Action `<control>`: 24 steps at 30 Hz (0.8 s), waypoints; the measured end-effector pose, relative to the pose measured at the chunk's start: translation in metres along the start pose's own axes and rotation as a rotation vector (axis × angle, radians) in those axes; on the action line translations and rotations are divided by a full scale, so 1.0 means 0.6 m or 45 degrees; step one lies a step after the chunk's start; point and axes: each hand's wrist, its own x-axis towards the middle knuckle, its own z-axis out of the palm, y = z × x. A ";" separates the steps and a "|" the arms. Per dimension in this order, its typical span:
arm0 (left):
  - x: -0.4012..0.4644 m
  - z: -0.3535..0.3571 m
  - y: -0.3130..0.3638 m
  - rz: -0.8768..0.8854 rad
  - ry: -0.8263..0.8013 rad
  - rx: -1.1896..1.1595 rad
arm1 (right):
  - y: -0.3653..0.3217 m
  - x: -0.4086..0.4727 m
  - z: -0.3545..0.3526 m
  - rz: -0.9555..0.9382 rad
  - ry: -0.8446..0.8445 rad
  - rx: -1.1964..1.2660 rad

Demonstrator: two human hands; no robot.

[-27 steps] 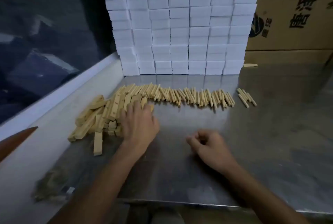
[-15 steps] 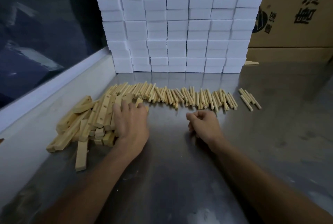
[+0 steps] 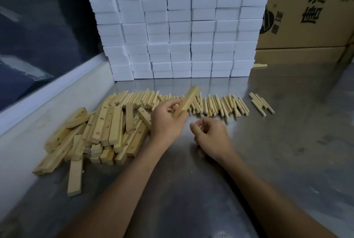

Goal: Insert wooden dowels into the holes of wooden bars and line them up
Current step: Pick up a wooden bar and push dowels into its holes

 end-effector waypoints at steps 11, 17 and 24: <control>0.000 0.003 -0.024 -0.577 -0.218 -0.756 | -0.013 0.029 -0.011 0.062 -0.072 0.456; -0.006 0.015 -0.023 -0.293 -0.368 -0.284 | 0.000 0.029 -0.030 0.088 -0.179 0.669; -0.001 -0.007 -0.039 -0.149 -0.210 0.375 | 0.004 0.027 -0.031 0.061 -0.184 0.641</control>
